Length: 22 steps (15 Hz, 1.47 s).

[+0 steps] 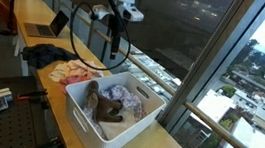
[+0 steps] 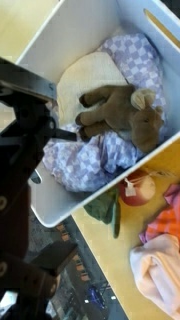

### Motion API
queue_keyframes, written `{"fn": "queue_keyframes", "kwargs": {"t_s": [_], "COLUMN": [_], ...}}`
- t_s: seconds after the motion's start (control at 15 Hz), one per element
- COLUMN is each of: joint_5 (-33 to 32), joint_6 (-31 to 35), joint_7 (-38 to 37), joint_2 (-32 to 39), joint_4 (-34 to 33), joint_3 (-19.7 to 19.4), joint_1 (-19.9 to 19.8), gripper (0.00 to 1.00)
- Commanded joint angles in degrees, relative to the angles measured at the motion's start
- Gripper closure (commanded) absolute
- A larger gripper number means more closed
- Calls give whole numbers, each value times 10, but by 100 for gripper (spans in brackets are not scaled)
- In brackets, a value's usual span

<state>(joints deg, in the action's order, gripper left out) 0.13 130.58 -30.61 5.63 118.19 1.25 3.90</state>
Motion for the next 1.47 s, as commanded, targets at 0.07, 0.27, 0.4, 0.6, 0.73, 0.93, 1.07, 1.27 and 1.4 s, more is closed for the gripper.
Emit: {"fn": "queue_keyframes", "kwargs": {"t_s": [0.07,0.27,0.4,0.6,0.73,0.93,1.07,1.27,1.4], "joint_5": [2,-7,-11,-31,-48,-62,-64,-57,-51], "joint_6": [4,-1,-5,-13,-25,-37,-43,-48,-45], "joint_7": [-42,-74,-88,-108,-117,-118,-114,-108,-106], "joint_2": [34,75,106,163,199,249,278,312,331], "joint_4": [-19,-44,-66,-110,-146,-193,-214,-230,-233], "joint_3": [44,70,79,80,73,66,60,53,49], "joint_1": [52,92,115,152,173,193,199,200,198], "gripper": [0,0,0,0,0,0,0,0,0]}}
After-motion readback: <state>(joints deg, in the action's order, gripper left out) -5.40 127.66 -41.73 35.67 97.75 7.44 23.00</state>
